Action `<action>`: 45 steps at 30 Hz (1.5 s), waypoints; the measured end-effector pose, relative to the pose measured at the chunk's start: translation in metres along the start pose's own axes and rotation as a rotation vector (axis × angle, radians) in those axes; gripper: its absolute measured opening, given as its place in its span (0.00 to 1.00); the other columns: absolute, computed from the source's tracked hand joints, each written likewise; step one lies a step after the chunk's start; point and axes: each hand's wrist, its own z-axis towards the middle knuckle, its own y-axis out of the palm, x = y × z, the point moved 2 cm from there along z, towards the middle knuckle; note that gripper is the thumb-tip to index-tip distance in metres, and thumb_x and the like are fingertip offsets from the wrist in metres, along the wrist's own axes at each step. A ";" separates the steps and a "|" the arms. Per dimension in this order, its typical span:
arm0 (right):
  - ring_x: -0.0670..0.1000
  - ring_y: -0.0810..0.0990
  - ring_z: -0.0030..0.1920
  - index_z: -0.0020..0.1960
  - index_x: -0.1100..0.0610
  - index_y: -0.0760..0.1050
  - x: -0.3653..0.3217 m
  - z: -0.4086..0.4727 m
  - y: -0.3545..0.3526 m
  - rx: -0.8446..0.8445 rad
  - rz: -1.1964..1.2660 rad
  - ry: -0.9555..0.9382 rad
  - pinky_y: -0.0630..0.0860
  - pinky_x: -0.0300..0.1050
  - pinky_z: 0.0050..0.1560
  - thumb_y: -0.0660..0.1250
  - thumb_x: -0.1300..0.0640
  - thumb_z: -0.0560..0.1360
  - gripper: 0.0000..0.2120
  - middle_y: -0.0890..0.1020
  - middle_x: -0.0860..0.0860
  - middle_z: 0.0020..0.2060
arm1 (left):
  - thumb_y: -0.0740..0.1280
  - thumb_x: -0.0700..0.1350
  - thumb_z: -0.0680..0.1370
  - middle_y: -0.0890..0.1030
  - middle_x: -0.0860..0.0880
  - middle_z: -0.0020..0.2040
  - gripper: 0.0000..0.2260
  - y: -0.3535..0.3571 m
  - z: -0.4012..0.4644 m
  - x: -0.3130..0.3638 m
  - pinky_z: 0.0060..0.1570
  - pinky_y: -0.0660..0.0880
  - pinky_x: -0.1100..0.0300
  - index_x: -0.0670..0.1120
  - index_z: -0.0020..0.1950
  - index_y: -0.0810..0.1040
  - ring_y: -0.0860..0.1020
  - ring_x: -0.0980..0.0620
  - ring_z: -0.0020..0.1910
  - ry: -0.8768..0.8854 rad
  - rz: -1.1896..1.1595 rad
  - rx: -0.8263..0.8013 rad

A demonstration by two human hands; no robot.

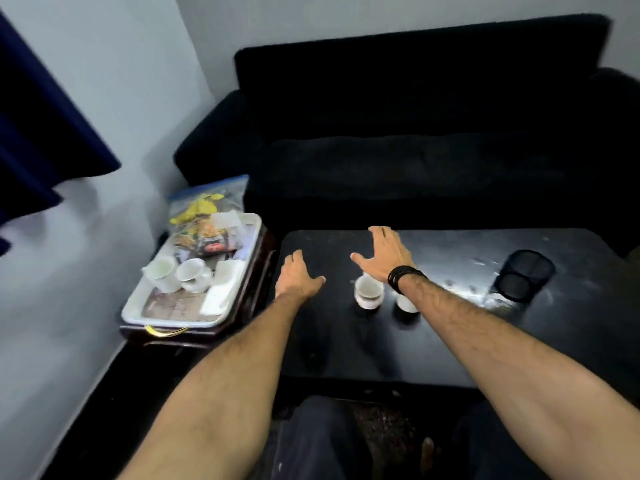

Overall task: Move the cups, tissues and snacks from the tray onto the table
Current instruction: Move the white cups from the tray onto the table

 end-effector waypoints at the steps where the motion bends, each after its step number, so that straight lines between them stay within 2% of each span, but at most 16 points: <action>1: 0.56 0.67 0.70 0.71 0.55 0.65 -0.019 0.003 0.005 -0.010 0.001 -0.031 0.72 0.54 0.62 0.67 0.38 0.72 0.34 0.70 0.53 0.68 | 0.73 0.53 0.73 0.65 0.43 0.73 0.38 -0.016 0.000 -0.013 0.66 0.70 0.48 0.44 0.76 0.58 0.66 0.44 0.72 -0.005 -0.006 0.038; 7: 0.54 0.70 0.66 0.68 0.53 0.68 -0.136 0.006 0.049 -0.121 0.068 -0.179 0.73 0.53 0.58 0.68 0.40 0.73 0.29 0.72 0.51 0.64 | 0.71 0.49 0.73 0.71 0.40 0.65 0.28 -0.097 -0.011 -0.107 0.62 0.70 0.48 0.42 0.69 0.67 0.71 0.39 0.66 -0.105 -0.019 0.255; 13: 0.57 0.72 0.65 0.67 0.56 0.68 -0.233 0.001 0.104 -0.267 0.050 -0.328 0.73 0.53 0.59 0.70 0.42 0.72 0.29 0.73 0.55 0.64 | 0.70 0.47 0.73 0.72 0.39 0.64 0.25 -0.144 -0.019 -0.195 0.60 0.71 0.44 0.42 0.67 0.68 0.72 0.37 0.64 -0.280 -0.001 0.346; 18: 0.56 0.71 0.69 0.73 0.56 0.64 -0.287 0.006 0.142 -0.344 0.023 -0.382 0.71 0.52 0.65 0.72 0.44 0.70 0.36 0.71 0.55 0.69 | 0.70 0.44 0.71 0.73 0.38 0.64 0.29 -0.157 -0.005 -0.233 0.61 0.70 0.47 0.41 0.69 0.65 0.72 0.38 0.65 -0.369 0.006 0.309; 21: 0.58 0.72 0.68 0.70 0.59 0.65 -0.308 0.014 0.160 -0.376 -0.008 -0.377 0.73 0.51 0.63 0.75 0.43 0.67 0.39 0.72 0.57 0.68 | 0.69 0.44 0.72 0.70 0.37 0.68 0.34 -0.160 0.013 -0.241 0.64 0.69 0.46 0.44 0.75 0.59 0.69 0.38 0.68 -0.402 -0.028 0.268; 24: 0.60 0.75 0.65 0.69 0.59 0.65 -0.322 0.022 0.174 -0.388 -0.032 -0.364 0.75 0.51 0.58 0.76 0.45 0.66 0.39 0.73 0.57 0.66 | 0.68 0.46 0.74 0.66 0.38 0.69 0.36 -0.161 0.032 -0.245 0.64 0.68 0.45 0.49 0.78 0.54 0.66 0.37 0.69 -0.409 -0.027 0.247; 27: 0.60 0.78 0.62 0.68 0.58 0.67 -0.331 0.031 0.187 -0.389 -0.049 -0.361 0.75 0.50 0.53 0.77 0.46 0.66 0.36 0.76 0.58 0.63 | 0.69 0.44 0.74 0.64 0.38 0.68 0.37 -0.161 0.050 -0.244 0.64 0.67 0.44 0.51 0.78 0.53 0.65 0.37 0.69 -0.389 -0.010 0.241; 29: 0.60 0.79 0.60 0.66 0.57 0.69 -0.336 0.032 0.192 -0.379 -0.054 -0.360 0.75 0.51 0.53 0.77 0.46 0.66 0.35 0.77 0.57 0.61 | 0.70 0.43 0.73 0.64 0.38 0.68 0.38 -0.160 0.061 -0.243 0.63 0.68 0.45 0.52 0.78 0.54 0.65 0.38 0.69 -0.385 0.017 0.216; 32: 0.59 0.80 0.59 0.64 0.57 0.71 -0.335 0.034 0.200 -0.347 -0.048 -0.347 0.75 0.52 0.55 0.76 0.50 0.68 0.28 0.78 0.57 0.59 | 0.72 0.48 0.73 0.64 0.39 0.69 0.38 -0.157 0.074 -0.245 0.63 0.68 0.45 0.52 0.78 0.55 0.64 0.39 0.70 -0.432 0.044 0.182; 35: 0.60 0.81 0.56 0.59 0.59 0.74 -0.329 0.032 0.199 -0.292 0.033 -0.348 0.76 0.49 0.49 0.72 0.53 0.70 0.20 0.80 0.58 0.56 | 0.74 0.50 0.73 0.65 0.40 0.70 0.36 -0.156 0.078 -0.244 0.63 0.69 0.45 0.50 0.76 0.59 0.65 0.40 0.70 -0.474 0.033 0.180; 39: 0.58 0.78 0.59 0.63 0.59 0.73 -0.320 0.031 0.180 -0.238 0.125 -0.321 0.76 0.50 0.54 0.75 0.49 0.67 0.28 0.77 0.56 0.60 | 0.75 0.46 0.72 0.67 0.38 0.69 0.35 -0.152 0.073 -0.238 0.63 0.69 0.46 0.45 0.73 0.62 0.66 0.39 0.69 -0.494 -0.002 0.230; 42: 0.56 0.76 0.60 0.64 0.56 0.72 -0.304 0.042 0.147 -0.228 0.181 -0.327 0.75 0.49 0.55 0.76 0.48 0.66 0.29 0.77 0.54 0.60 | 0.73 0.44 0.73 0.67 0.36 0.67 0.31 -0.160 0.066 -0.223 0.65 0.67 0.46 0.44 0.72 0.63 0.67 0.36 0.67 -0.395 0.046 0.326; 45: 0.55 0.74 0.64 0.67 0.55 0.71 -0.270 0.056 0.107 -0.196 0.206 -0.317 0.71 0.48 0.62 0.77 0.50 0.65 0.33 0.76 0.54 0.63 | 0.73 0.45 0.73 0.69 0.35 0.65 0.30 -0.175 0.058 -0.200 0.64 0.69 0.44 0.44 0.71 0.64 0.69 0.35 0.65 -0.266 0.048 0.418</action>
